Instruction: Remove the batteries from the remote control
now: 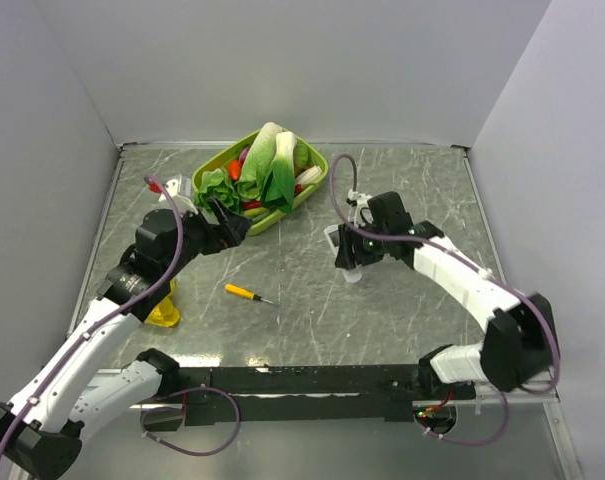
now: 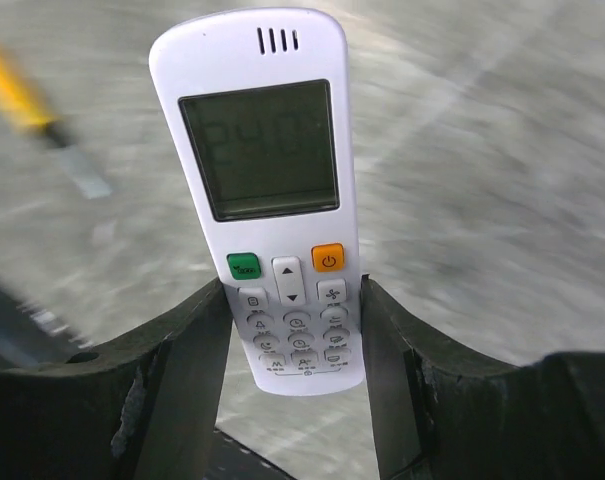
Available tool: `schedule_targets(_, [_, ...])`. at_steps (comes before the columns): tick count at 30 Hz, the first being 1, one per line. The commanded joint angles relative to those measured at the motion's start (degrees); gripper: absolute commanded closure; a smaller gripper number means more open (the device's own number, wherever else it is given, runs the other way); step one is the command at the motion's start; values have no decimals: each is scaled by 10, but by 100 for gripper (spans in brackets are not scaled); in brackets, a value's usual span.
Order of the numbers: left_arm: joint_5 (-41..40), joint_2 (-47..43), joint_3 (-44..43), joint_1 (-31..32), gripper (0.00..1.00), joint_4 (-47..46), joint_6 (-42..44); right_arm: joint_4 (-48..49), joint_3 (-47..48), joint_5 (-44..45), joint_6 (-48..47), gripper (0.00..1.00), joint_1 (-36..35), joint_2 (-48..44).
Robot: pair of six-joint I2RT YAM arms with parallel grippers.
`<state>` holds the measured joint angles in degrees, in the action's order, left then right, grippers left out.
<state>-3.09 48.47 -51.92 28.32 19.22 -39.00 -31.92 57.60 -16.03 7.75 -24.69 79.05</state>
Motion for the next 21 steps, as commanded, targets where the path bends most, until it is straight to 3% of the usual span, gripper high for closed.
schedule_targets(1, [112,-3,49,1,6,-52,-122,117,-55,-164,24,67,-38,-88])
schedule_targets(5, [152,21,74,1,9,-102,-159,216,-104,-220,61,67,-64,-148])
schedule_targets(14, [227,87,77,6,12,-168,-201,251,-113,-204,110,68,-120,-150])
schedule_targets(21, [228,111,93,31,13,-203,-212,275,-107,-230,127,68,-127,-112])
